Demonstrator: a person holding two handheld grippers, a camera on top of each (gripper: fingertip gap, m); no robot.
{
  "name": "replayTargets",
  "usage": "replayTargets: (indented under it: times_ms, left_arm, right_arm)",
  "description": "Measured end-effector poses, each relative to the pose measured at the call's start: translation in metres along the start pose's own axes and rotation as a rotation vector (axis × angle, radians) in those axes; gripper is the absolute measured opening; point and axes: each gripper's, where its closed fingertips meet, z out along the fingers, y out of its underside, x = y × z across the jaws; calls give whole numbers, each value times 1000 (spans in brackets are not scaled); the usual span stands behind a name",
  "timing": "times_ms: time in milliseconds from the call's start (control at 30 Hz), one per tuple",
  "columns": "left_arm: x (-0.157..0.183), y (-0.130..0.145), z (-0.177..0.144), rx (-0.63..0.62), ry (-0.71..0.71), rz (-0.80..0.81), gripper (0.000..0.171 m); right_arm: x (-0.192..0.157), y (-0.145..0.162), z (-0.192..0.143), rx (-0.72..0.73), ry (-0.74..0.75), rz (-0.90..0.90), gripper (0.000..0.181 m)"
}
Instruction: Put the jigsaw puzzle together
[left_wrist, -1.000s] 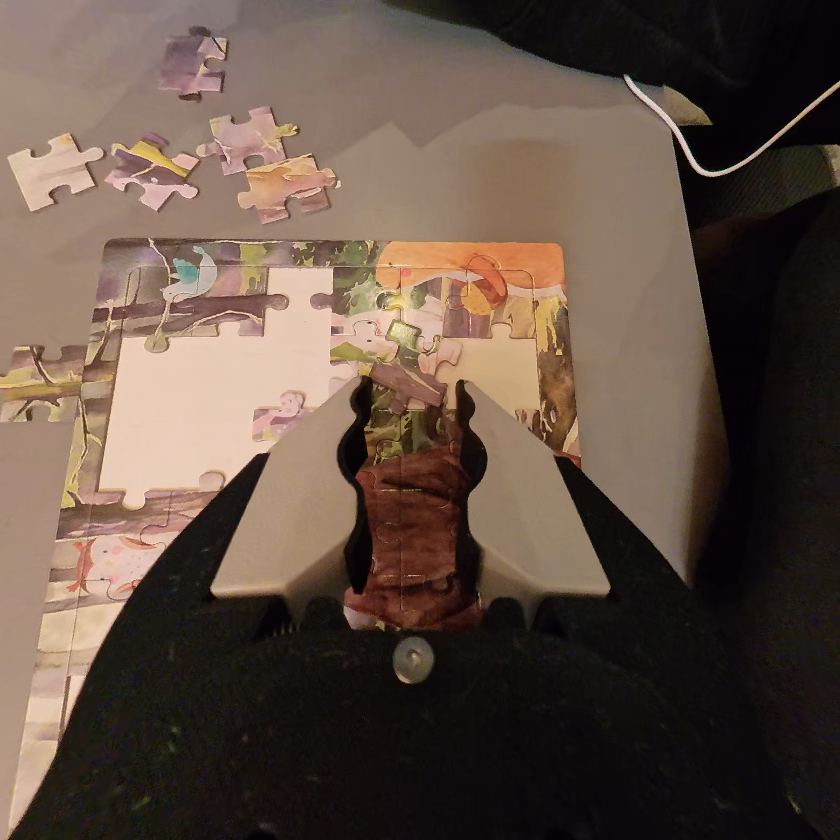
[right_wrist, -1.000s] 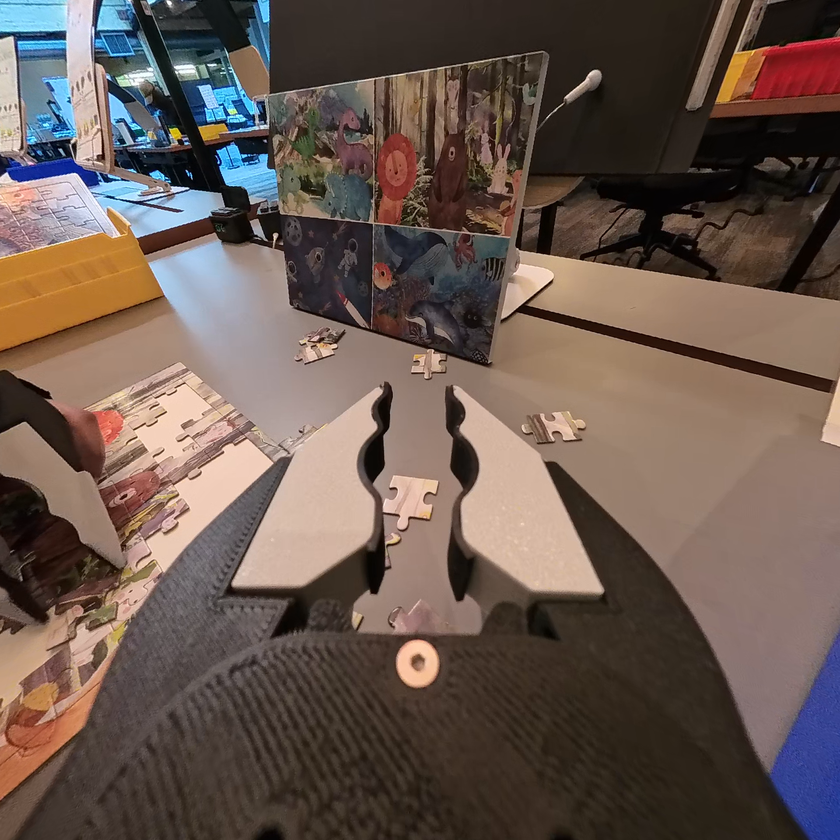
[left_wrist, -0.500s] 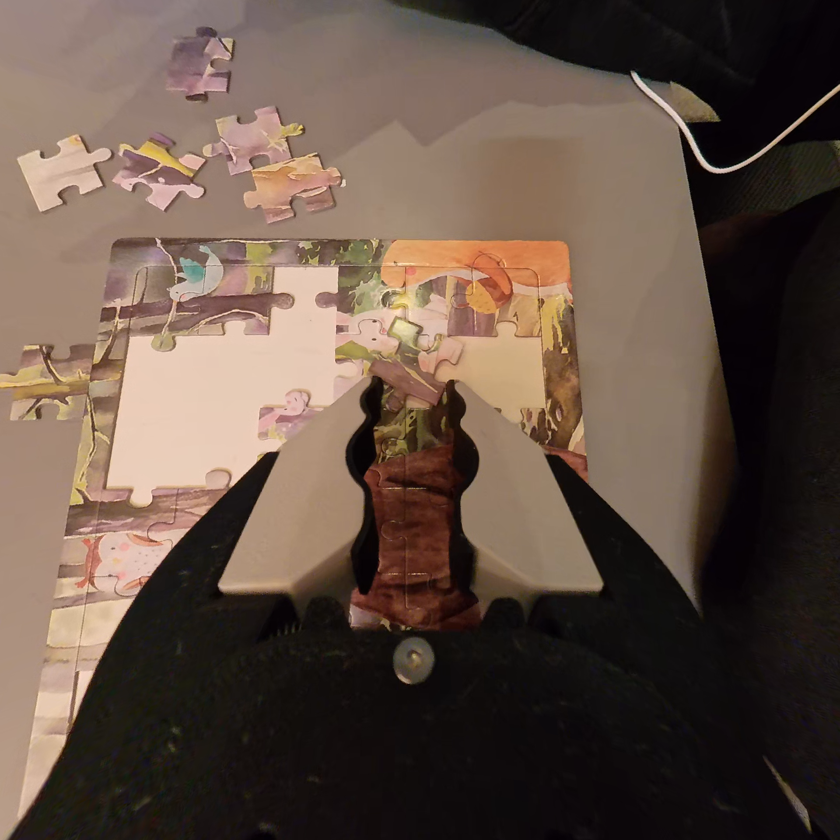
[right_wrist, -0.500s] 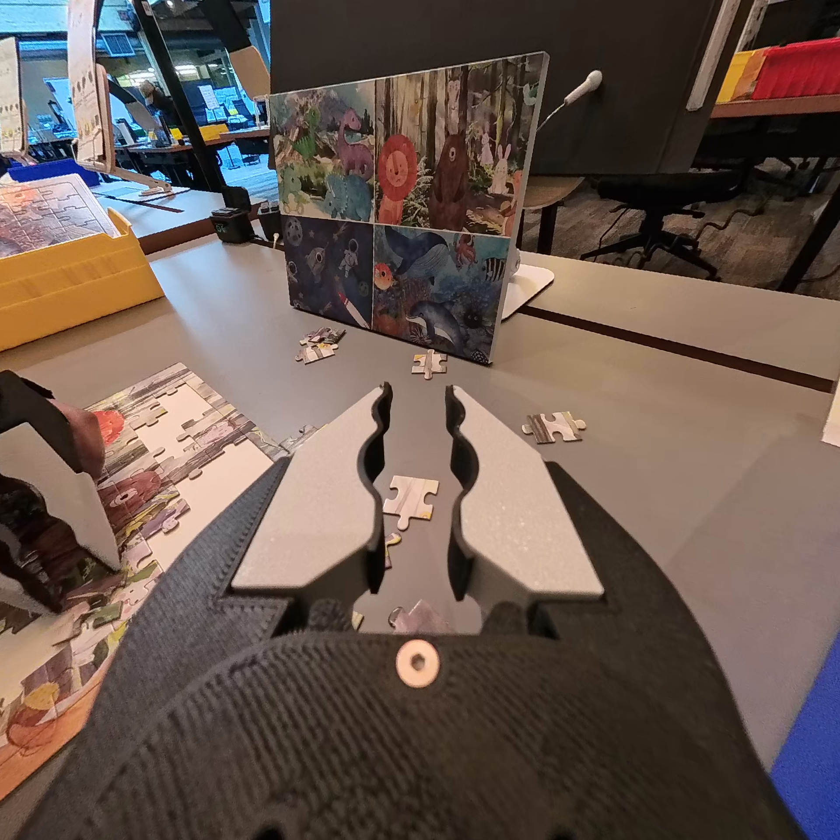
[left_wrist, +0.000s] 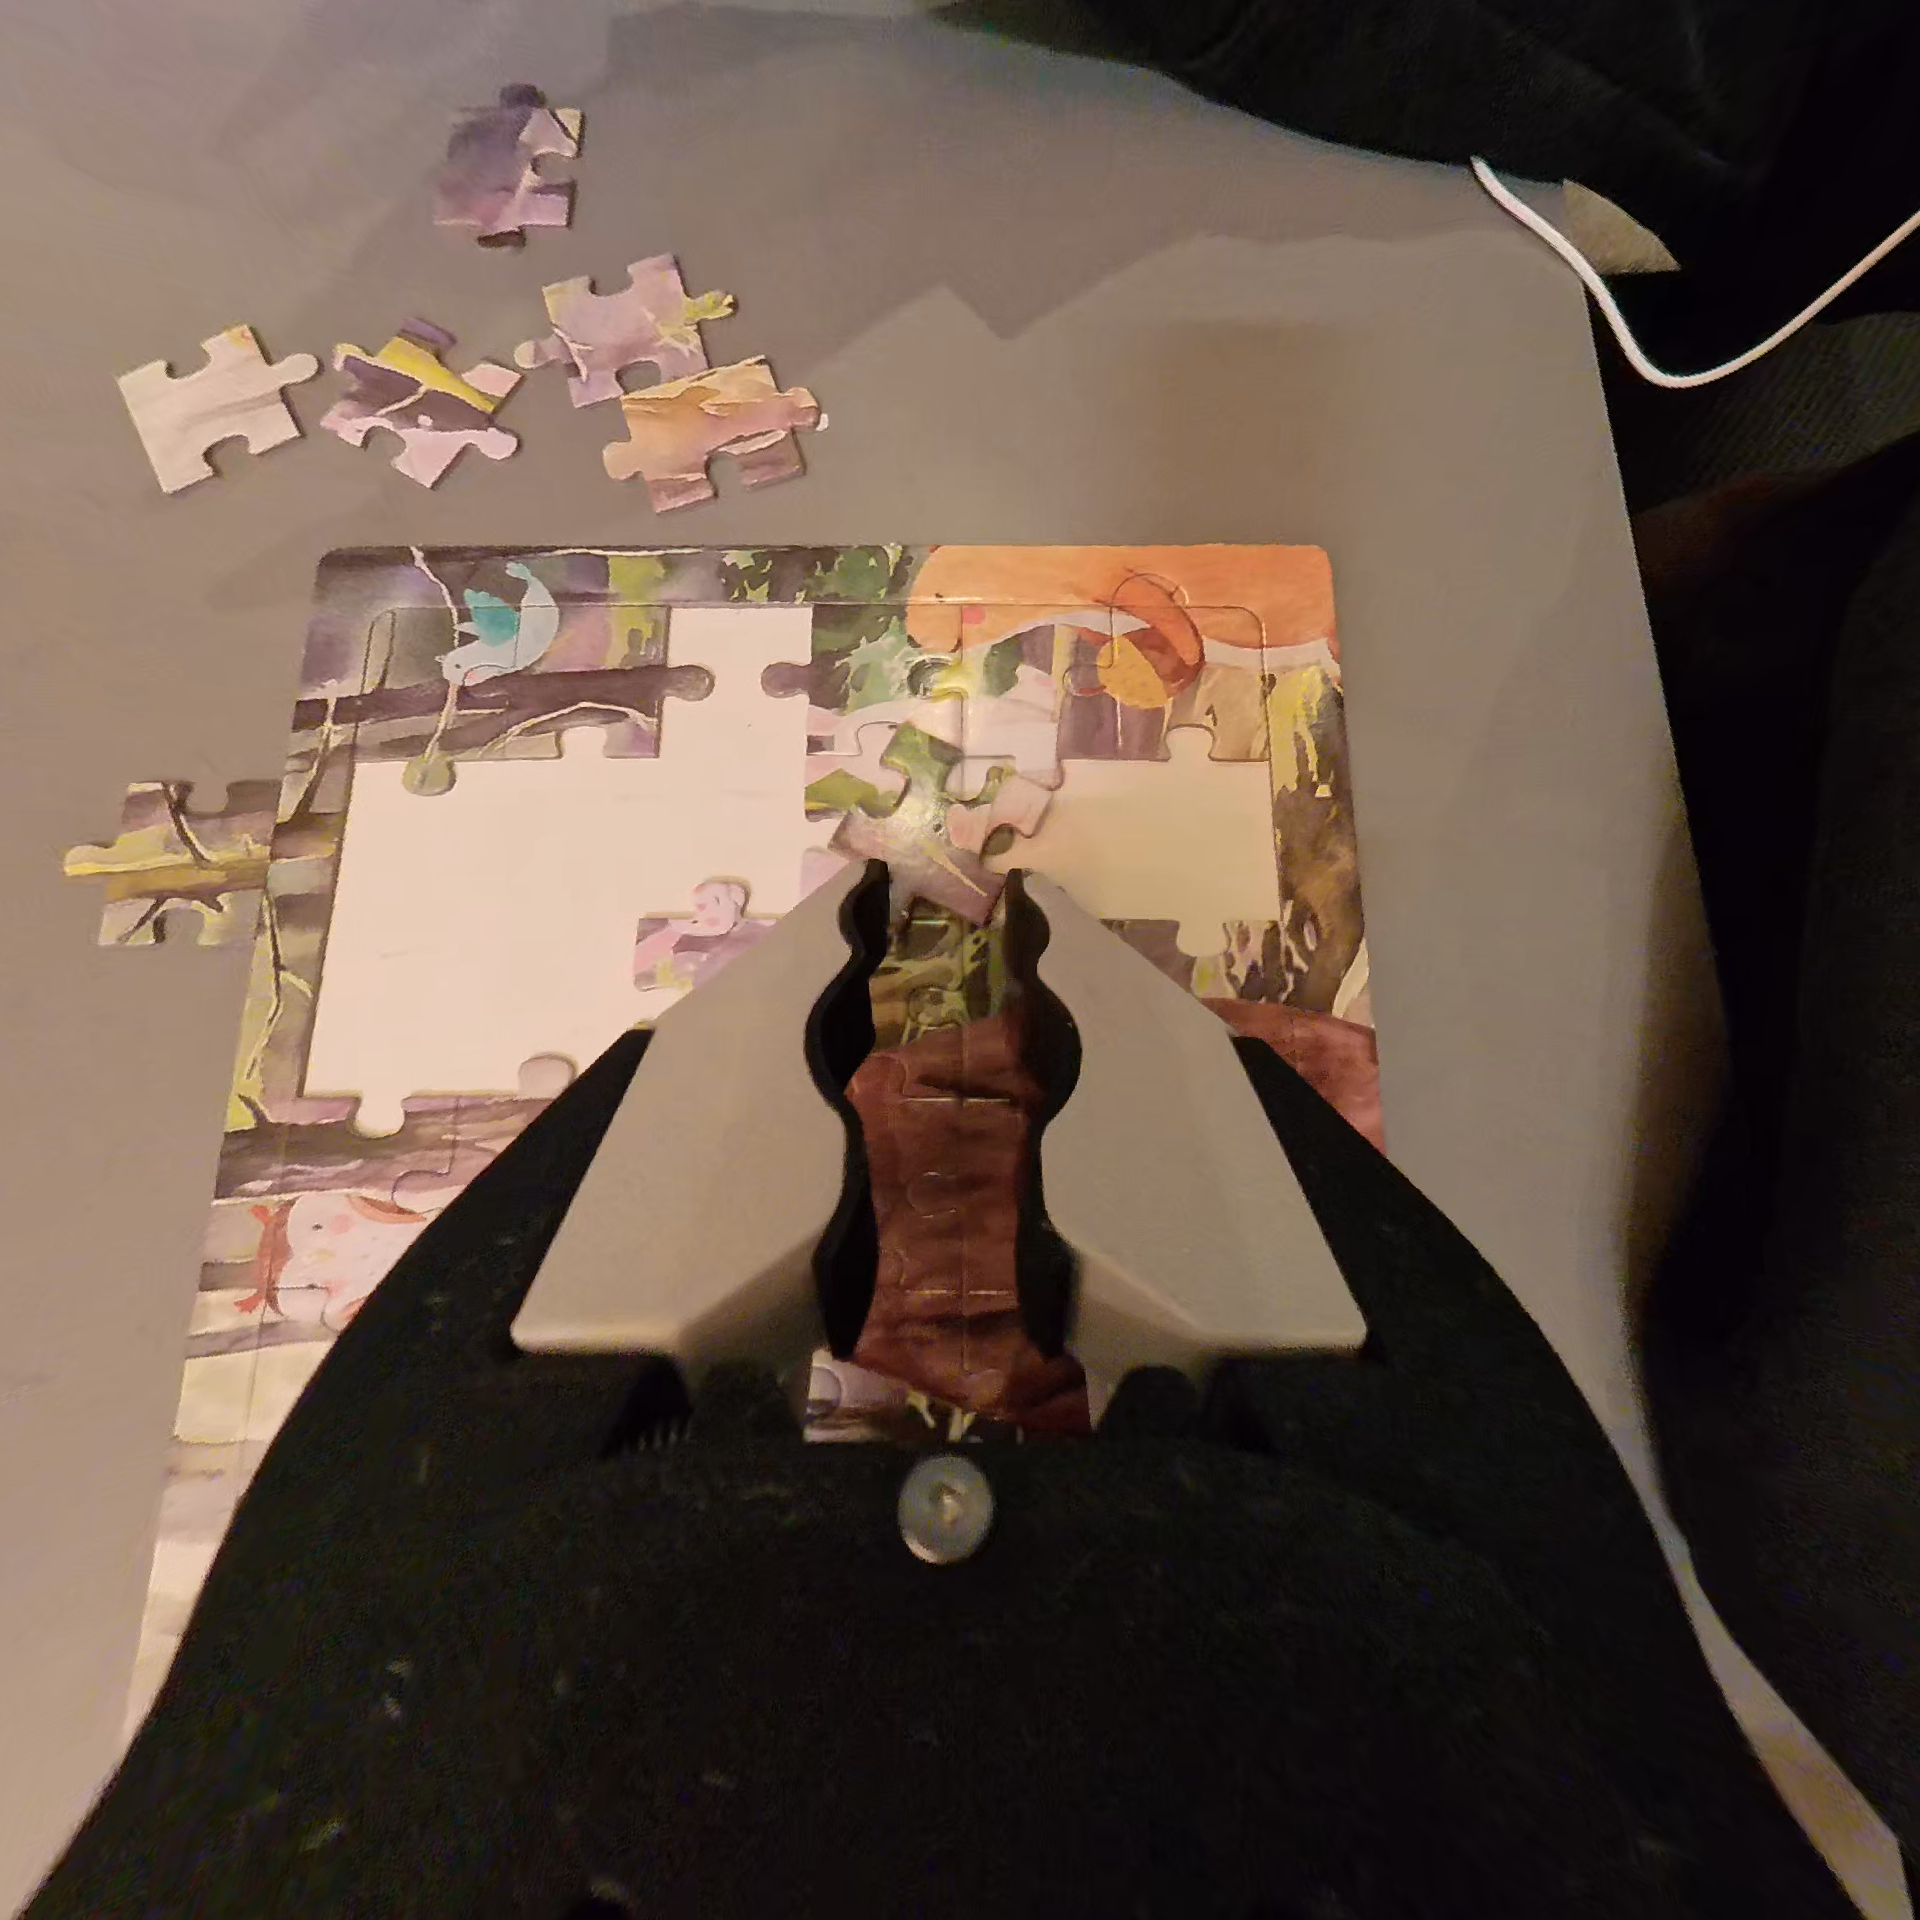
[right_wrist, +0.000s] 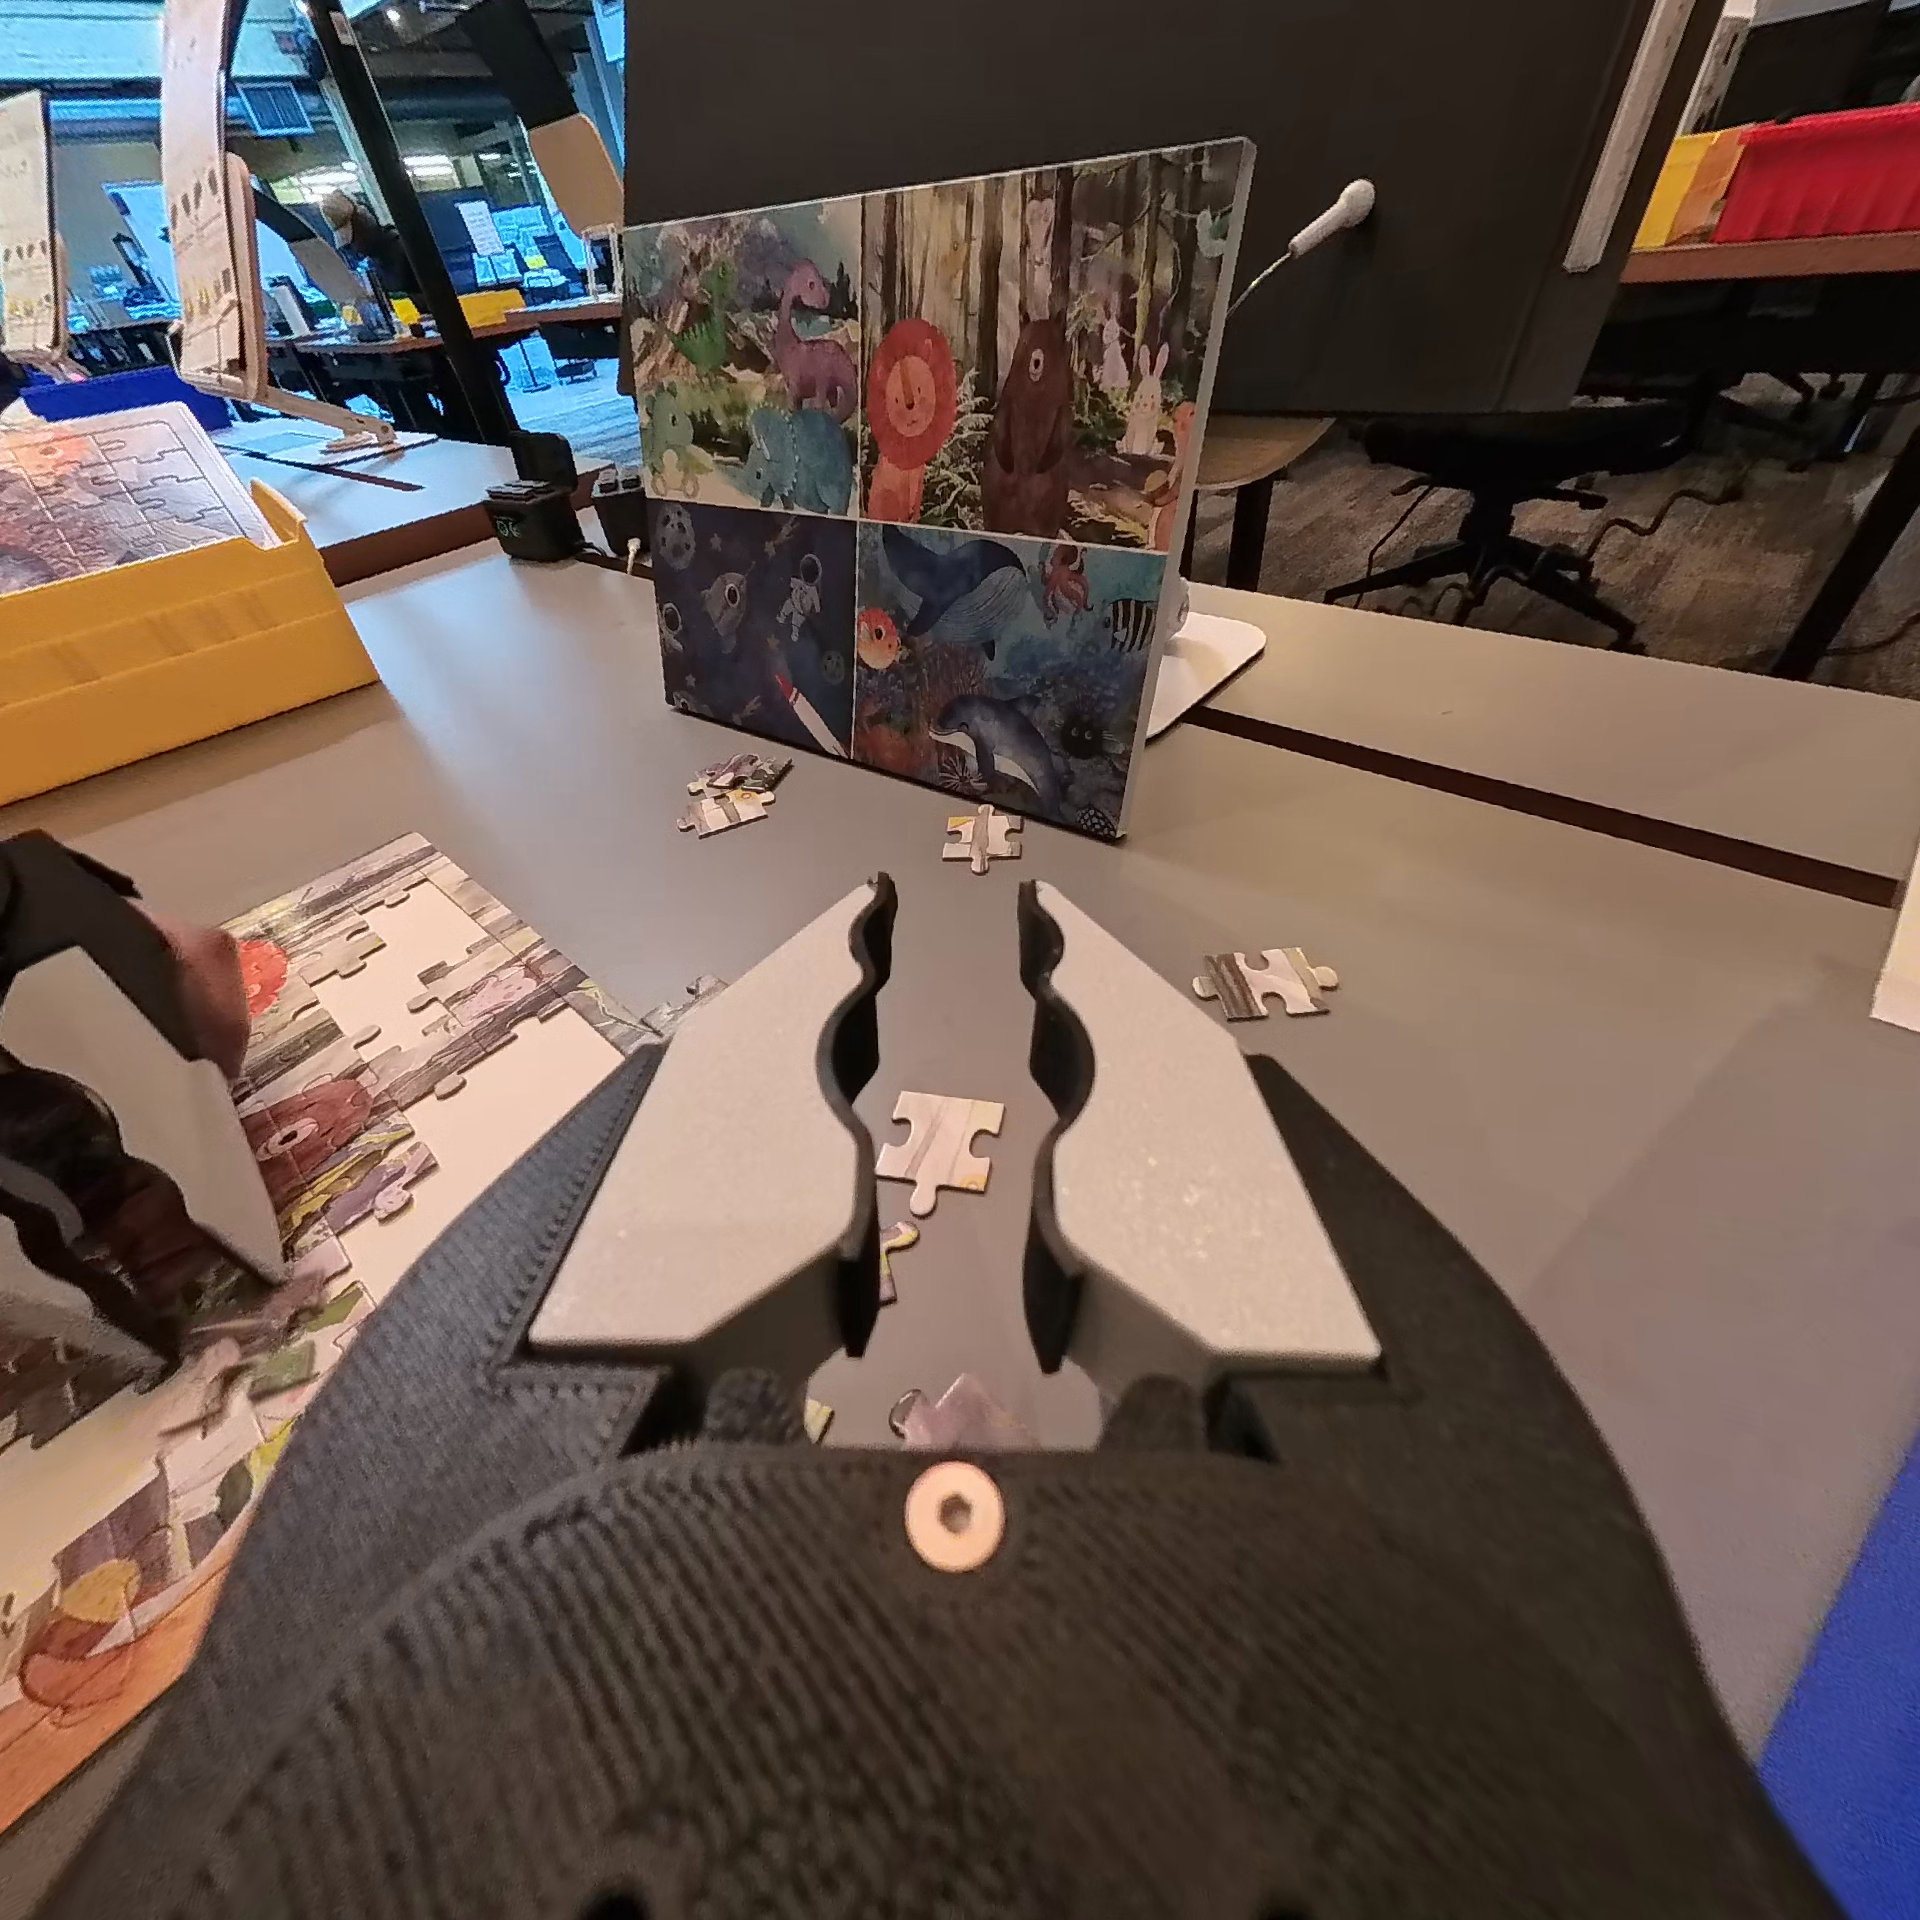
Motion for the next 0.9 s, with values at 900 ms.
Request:
replayTargets:
  times_ms: [900]
  left_arm:
    - [-5, -4, -7, 42, 8, -25, 20]
  right_arm:
    - [0, -2, -1, 6, 0, -2, 23]
